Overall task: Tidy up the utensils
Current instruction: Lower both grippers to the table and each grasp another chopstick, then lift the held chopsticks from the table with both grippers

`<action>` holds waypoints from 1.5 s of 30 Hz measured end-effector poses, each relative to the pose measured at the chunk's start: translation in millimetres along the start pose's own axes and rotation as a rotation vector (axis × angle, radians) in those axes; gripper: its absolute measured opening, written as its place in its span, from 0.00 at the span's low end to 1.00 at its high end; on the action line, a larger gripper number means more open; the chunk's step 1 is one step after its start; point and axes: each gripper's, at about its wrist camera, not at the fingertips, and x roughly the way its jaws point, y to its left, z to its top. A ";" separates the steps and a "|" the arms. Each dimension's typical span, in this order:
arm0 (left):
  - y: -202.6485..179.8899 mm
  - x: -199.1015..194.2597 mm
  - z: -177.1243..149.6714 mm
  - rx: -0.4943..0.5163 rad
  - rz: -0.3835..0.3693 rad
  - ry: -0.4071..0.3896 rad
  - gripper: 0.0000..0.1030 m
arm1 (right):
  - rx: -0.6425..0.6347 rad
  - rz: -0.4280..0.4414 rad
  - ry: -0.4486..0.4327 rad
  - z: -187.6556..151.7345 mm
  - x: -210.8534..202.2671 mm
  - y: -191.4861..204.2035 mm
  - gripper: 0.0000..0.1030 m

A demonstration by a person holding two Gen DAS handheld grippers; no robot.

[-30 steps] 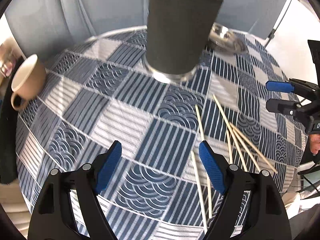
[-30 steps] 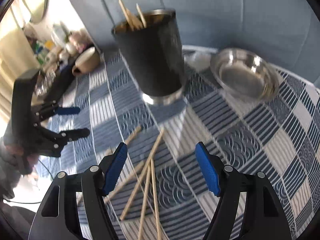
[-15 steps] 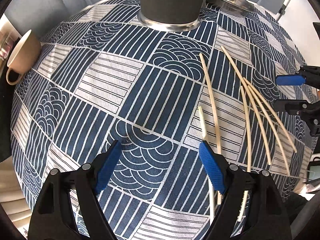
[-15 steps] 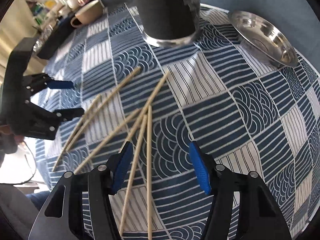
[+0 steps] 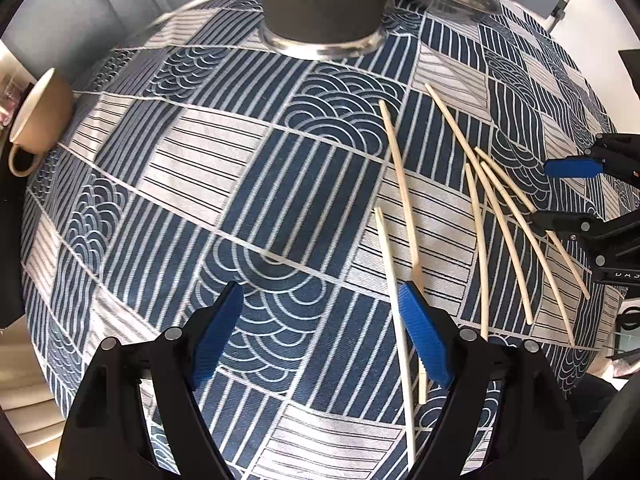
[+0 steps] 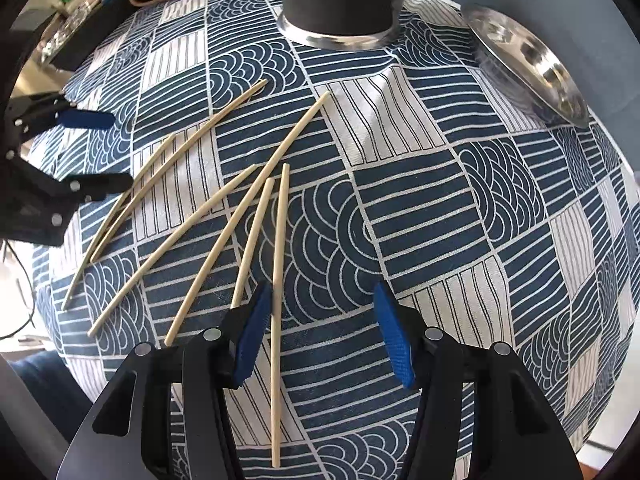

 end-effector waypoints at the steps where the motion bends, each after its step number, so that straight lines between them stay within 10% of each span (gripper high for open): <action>1: -3.0 1.1 0.3 0.010 0.012 0.000 0.78 | -0.003 -0.001 0.005 0.8 0.6 1.7 0.46; 11: -5.6 -2.1 3.0 0.043 0.011 0.051 0.67 | -0.011 0.004 0.085 17.1 7.8 13.3 0.32; 25: 47.5 -17.8 -26.4 -0.072 -0.044 0.074 0.06 | -0.149 -0.080 0.120 -8.9 5.4 3.7 0.06; 36: 58.9 -25.9 -36.5 -0.136 -0.045 0.113 0.04 | 0.155 0.222 0.087 -24.6 -8.8 -68.6 0.04; 45: 58.5 -78.7 -11.6 -0.189 -0.046 -0.036 0.05 | 0.161 0.353 -0.063 -18.7 -62.4 -98.8 0.04</action>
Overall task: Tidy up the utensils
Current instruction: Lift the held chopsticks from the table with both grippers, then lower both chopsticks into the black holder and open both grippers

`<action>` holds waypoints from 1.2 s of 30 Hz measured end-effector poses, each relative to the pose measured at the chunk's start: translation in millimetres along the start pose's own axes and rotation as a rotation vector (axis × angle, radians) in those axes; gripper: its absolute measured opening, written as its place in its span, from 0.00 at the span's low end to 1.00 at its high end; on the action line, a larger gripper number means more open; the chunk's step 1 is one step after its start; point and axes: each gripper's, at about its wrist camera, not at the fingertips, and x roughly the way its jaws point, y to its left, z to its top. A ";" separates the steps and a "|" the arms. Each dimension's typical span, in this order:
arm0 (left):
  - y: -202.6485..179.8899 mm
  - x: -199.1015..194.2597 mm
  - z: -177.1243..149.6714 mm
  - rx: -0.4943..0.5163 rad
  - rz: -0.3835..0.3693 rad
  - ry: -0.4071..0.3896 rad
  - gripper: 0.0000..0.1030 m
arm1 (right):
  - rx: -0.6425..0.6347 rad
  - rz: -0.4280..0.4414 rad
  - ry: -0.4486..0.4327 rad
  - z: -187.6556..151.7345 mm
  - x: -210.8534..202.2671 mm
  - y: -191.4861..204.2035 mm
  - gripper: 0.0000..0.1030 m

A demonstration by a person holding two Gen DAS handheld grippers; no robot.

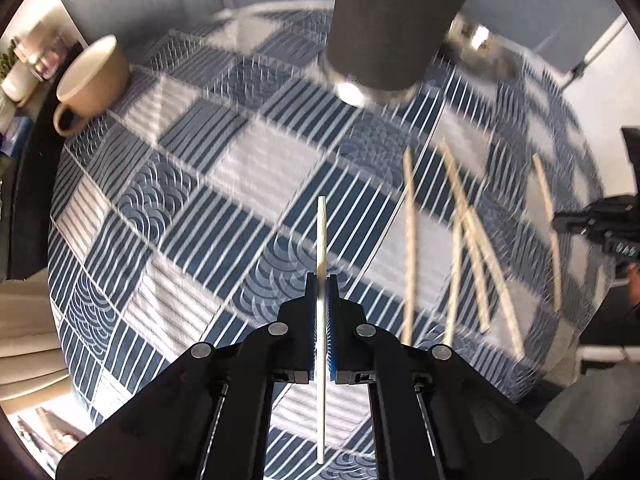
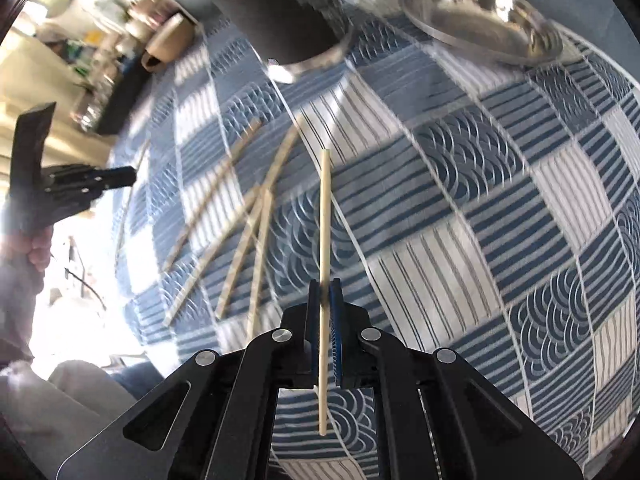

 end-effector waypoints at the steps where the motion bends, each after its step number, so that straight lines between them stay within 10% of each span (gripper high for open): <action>1: -4.3 -3.6 3.1 -0.010 0.003 -0.017 0.05 | -0.013 0.017 -0.019 5.1 -5.0 3.3 0.04; 21: -73.6 -95.5 129.2 -0.058 0.016 -0.438 0.05 | -0.299 0.193 -0.337 162.5 -96.1 71.1 0.05; 36: -71.7 -115.5 215.9 -0.096 -0.048 -0.608 0.05 | -0.347 0.235 -0.494 249.1 -126.2 76.3 0.05</action>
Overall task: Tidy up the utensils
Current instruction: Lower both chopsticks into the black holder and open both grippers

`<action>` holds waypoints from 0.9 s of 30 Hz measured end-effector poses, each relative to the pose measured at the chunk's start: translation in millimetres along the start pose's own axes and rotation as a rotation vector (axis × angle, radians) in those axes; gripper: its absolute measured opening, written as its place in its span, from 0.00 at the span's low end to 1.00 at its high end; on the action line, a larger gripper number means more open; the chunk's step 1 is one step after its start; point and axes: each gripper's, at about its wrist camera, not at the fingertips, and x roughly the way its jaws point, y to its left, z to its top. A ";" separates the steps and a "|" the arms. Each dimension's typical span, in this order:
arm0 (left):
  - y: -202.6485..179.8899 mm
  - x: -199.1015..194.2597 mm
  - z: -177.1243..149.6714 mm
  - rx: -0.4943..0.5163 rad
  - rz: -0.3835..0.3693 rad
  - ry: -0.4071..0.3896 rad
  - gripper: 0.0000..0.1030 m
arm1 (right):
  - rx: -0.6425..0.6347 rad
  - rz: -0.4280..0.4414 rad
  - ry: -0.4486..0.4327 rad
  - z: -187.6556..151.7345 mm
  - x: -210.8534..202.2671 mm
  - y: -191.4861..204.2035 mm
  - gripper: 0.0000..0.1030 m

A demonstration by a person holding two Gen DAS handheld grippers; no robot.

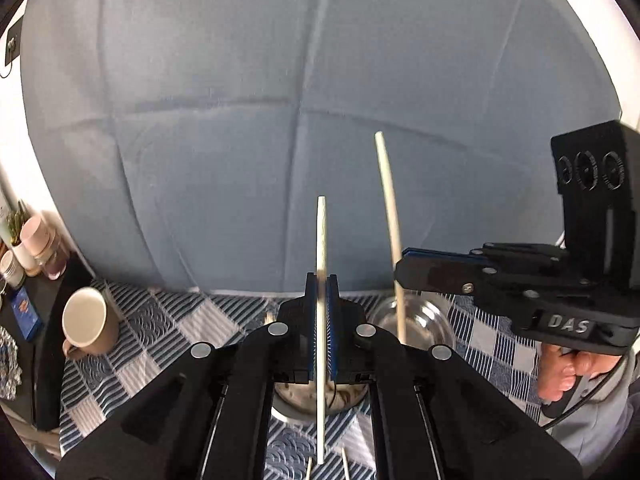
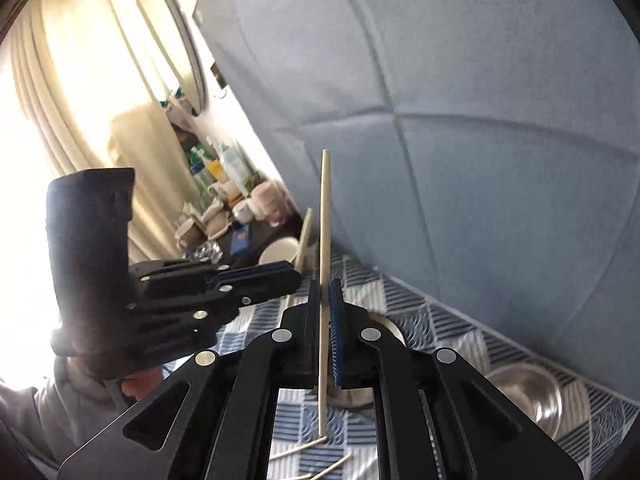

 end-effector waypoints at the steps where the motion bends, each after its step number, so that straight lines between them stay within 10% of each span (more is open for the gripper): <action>1: -0.2 -0.1 3.3 -0.007 -0.002 -0.011 0.05 | 0.000 -0.003 -0.006 3.2 2.2 -2.0 0.05; 11: 3.4 20.7 15.3 -0.011 -0.009 -0.193 0.05 | 0.013 -0.008 -0.010 6.6 38.4 -27.6 0.05; 27: 12.3 60.6 -35.2 -0.001 0.016 -0.076 0.05 | 0.051 -0.025 0.102 -28.3 80.9 -43.0 0.05</action>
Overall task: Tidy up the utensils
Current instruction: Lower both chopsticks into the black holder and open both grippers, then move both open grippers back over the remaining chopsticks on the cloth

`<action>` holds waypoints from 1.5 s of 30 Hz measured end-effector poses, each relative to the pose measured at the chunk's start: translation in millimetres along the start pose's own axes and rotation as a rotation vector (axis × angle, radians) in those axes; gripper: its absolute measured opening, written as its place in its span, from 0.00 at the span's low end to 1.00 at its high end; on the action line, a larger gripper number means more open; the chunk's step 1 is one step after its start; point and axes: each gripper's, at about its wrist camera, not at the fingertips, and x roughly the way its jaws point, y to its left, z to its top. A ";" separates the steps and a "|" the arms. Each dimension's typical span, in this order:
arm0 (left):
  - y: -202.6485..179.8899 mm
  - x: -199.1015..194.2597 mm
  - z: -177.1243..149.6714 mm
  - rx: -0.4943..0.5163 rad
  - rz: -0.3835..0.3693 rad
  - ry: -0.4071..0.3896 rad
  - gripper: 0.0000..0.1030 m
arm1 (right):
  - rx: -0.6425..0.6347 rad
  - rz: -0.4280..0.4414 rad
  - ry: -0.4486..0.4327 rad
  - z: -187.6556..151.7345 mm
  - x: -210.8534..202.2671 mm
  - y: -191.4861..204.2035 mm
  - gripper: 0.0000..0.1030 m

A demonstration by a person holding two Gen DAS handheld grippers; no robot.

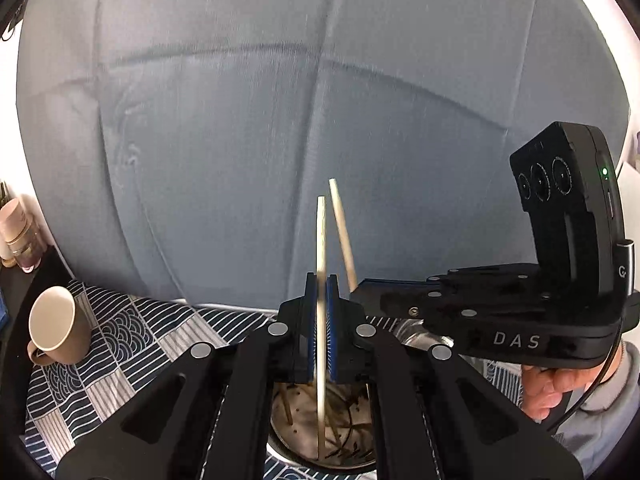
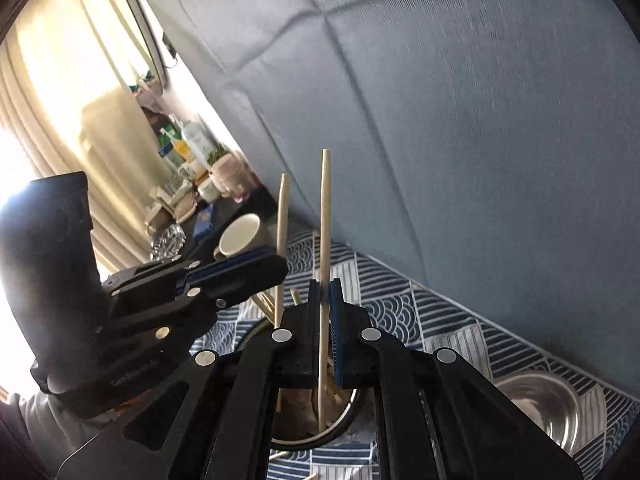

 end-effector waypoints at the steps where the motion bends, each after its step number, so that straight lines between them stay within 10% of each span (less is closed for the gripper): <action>1: -0.3 -0.5 -2.6 0.002 0.000 0.007 0.05 | 0.004 -0.002 0.005 -2.3 0.9 -1.0 0.05; 18: 2.6 -27.1 -13.2 0.040 0.008 0.034 0.07 | 0.047 -0.039 -0.017 -13.0 -18.4 -4.1 0.09; 32: 17.1 -67.2 -27.4 0.129 -0.008 0.093 0.48 | 0.061 -0.180 -0.030 -37.1 -63.7 22.7 0.42; 45: 52.5 -75.1 -88.9 0.216 -0.021 0.300 0.80 | 0.124 -0.341 0.147 -121.7 -52.6 58.2 0.67</action>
